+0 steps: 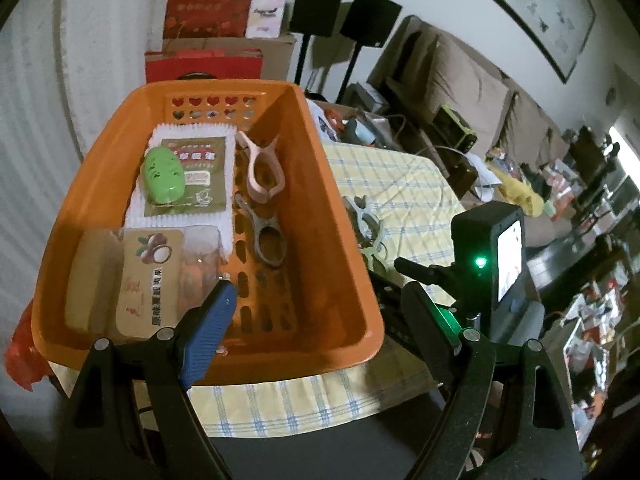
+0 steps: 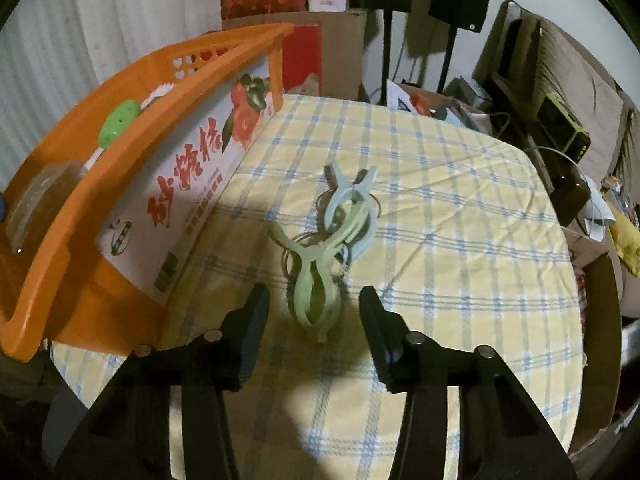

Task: Organize objects
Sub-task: 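Grasp the green clothespin on the table with the right gripper while the left gripper moves to the grey clothespin, then grasp the grey-blue clothespin with the left gripper while the right gripper holds the green clothespin, then carry the grey-blue clothespin into the basket and open the left gripper, then lower the green clothespin into the basket and open the right gripper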

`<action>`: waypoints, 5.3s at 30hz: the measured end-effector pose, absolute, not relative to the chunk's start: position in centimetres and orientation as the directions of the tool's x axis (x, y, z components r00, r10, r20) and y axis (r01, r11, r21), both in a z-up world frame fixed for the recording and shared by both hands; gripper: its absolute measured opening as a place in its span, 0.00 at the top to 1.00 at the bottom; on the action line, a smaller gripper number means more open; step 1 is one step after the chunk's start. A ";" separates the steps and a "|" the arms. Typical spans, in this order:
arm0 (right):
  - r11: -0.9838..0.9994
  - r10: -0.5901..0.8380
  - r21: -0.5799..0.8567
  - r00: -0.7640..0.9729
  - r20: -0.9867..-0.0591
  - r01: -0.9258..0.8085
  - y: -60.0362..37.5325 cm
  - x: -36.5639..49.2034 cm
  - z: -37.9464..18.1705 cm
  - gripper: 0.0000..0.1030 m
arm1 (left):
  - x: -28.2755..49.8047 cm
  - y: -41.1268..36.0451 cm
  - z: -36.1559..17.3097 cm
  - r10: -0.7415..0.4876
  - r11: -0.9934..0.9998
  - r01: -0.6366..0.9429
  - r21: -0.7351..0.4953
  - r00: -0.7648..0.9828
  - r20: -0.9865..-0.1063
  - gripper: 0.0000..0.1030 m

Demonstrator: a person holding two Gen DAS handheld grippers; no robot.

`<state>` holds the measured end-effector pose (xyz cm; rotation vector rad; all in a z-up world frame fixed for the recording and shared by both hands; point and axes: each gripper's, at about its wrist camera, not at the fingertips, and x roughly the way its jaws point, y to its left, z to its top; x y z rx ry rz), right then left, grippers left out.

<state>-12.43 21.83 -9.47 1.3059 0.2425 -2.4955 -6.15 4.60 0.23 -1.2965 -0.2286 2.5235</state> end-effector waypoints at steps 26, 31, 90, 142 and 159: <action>-0.950 -0.297 0.187 -0.545 -0.784 0.249 29.0 -10.6 -5.8 0.75 | -8.1 10.4 1.3 0.368 -0.928 -0.265 -0.262 -0.530 -0.764 0.20; -0.957 -0.290 0.213 -0.591 -0.753 0.199 32.5 -9.2 -3.7 0.75 | -9.9 13.6 1.4 0.361 -0.928 -0.280 -0.244 -0.523 -0.772 0.20; -0.953 -0.287 0.273 -0.675 -0.680 0.129 39.7 -6.1 -0.1 0.75 | -11.7 20.3 -0.1 0.296 -0.941 -0.313 -0.133 -0.559 -0.775 0.59; -0.863 -0.475 0.217 -0.587 -0.655 0.456 20.0 -9.0 3.9 0.75 | -8.2 -0.7 4.2 0.246 -0.968 -0.124 -0.219 -0.649 -0.720 0.26; -0.793 -0.507 0.205 -0.433 -0.745 0.574 10.0 -13.0 0.6 0.75 | -8.1 -9.1 3.0 0.170 -0.964 0.041 -0.261 -0.662 -0.730 0.22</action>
